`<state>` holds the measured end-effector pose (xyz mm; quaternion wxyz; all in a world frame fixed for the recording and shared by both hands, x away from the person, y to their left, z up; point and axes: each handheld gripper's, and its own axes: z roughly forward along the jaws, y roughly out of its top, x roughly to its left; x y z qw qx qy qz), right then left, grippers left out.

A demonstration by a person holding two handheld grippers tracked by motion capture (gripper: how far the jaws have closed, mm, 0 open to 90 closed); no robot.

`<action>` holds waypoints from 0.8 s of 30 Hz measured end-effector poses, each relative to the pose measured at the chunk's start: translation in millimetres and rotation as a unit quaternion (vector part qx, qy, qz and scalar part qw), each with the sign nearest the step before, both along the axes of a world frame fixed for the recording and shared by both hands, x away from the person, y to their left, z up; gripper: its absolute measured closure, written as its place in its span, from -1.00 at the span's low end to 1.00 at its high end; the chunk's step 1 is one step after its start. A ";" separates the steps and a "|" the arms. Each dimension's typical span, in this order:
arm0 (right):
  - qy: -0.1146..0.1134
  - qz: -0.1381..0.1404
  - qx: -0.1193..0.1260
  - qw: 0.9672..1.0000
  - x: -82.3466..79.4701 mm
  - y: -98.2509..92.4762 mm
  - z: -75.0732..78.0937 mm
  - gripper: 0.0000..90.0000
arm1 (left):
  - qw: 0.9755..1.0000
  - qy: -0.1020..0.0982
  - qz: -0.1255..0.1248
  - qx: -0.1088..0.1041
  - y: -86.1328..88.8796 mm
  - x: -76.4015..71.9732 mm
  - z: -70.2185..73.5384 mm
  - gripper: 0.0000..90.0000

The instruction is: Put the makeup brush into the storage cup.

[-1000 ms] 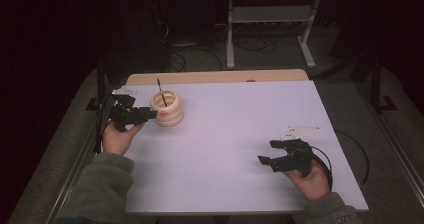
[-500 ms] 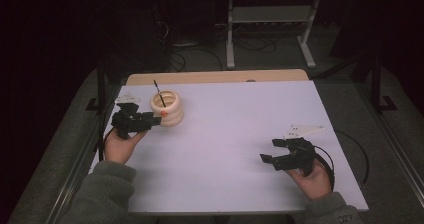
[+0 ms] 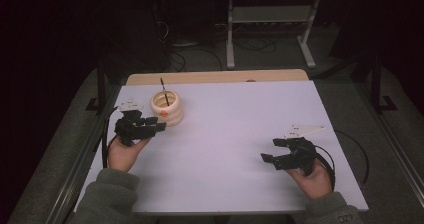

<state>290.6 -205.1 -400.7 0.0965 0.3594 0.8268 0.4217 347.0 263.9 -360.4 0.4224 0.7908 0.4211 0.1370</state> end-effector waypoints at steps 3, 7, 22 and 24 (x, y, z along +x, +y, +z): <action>0.000 -0.001 0.001 1.000 -0.1 -0.1 0.3 -0.42 | 1.000 0.001 -0.001 -0.001 -2.4 -3.4 -2.3 0.17; 0.001 -0.002 0.001 1.000 0.2 -0.3 0.1 -0.42 | 1.000 0.001 -0.007 0.000 -5.4 -6.9 -5.6 0.15; 0.004 -0.007 0.003 1.000 0.9 -2.4 -0.3 -0.43 | 0.999 -0.005 -0.036 0.007 -19.9 -21.9 -14.1 0.03; 0.004 -0.007 0.003 1.000 0.8 -2.9 -0.4 -0.43 | 0.999 -0.005 -0.039 0.002 -21.5 -24.2 -14.7 0.00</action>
